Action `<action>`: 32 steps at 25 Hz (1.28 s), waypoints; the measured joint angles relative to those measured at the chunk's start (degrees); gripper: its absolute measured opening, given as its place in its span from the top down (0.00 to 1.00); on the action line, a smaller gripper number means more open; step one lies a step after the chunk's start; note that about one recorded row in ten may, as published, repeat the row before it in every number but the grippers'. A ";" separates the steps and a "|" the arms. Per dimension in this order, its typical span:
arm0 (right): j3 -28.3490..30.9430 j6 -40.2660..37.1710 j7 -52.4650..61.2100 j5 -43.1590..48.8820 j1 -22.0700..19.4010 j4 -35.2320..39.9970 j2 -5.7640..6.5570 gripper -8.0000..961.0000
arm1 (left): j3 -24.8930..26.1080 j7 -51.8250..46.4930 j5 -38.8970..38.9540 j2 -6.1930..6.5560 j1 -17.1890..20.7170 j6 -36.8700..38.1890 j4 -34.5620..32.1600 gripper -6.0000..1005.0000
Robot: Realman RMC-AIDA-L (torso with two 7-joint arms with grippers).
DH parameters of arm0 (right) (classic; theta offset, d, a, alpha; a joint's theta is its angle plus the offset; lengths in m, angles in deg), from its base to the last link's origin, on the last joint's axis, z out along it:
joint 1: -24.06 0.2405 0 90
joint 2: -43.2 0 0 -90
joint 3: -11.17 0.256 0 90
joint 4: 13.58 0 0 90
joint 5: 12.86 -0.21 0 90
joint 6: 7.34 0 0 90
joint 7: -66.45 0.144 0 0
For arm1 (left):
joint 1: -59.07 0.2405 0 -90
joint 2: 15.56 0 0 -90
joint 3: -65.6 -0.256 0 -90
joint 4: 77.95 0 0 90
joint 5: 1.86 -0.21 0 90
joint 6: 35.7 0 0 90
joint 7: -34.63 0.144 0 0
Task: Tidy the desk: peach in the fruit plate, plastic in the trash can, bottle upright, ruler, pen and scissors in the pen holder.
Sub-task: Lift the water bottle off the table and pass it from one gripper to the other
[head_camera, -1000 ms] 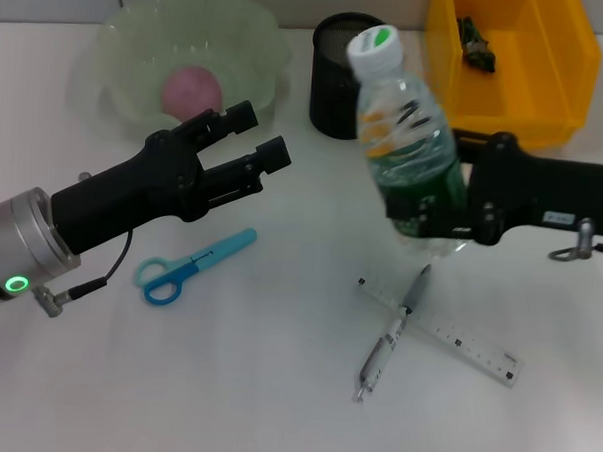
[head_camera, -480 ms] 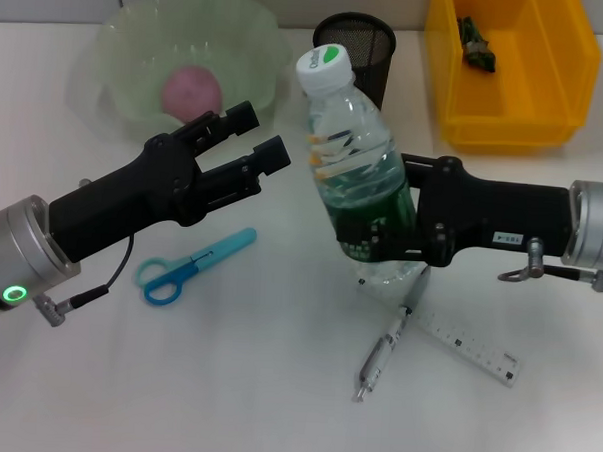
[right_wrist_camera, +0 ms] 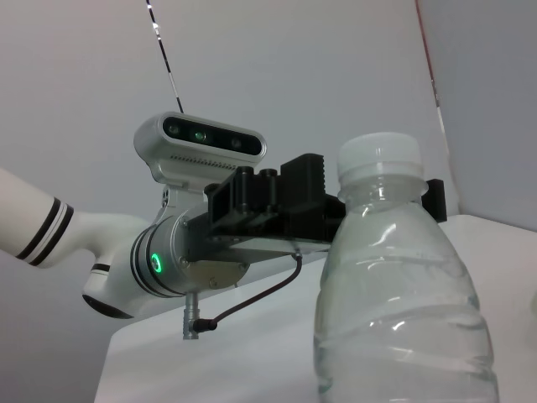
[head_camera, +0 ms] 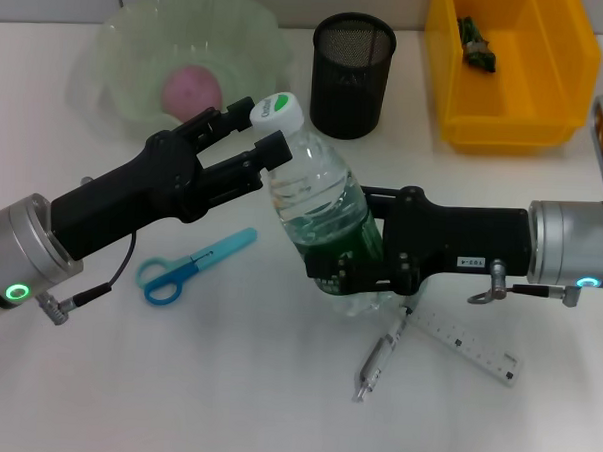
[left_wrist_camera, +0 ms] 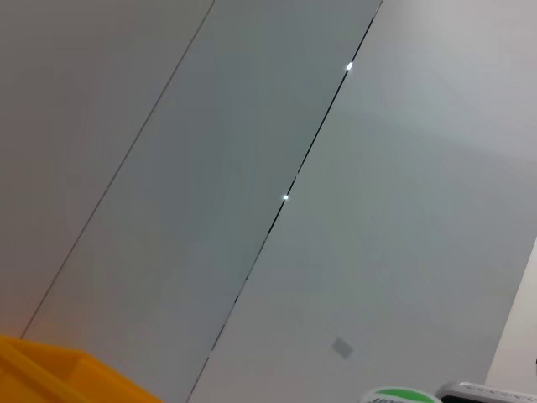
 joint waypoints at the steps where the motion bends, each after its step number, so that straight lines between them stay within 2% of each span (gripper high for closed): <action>1: -0.03 0.17 -0.02 -0.01 0.19 -0.31 -0.03 0.20 | 0.00 0.16 0.00 0.00 0.00 0.03 0.01 0.20; 15: -0.82 1.31 -0.13 -0.09 2.53 -2.10 -0.20 0.20 | -0.40 1.19 -0.02 -0.04 -0.72 -0.13 0.21 0.21; 32: -2.05 2.31 -0.18 -0.04 3.32 -2.57 -0.23 0.19 | 0.00 1.28 -0.02 -0.09 -1.13 -0.64 0.26 0.22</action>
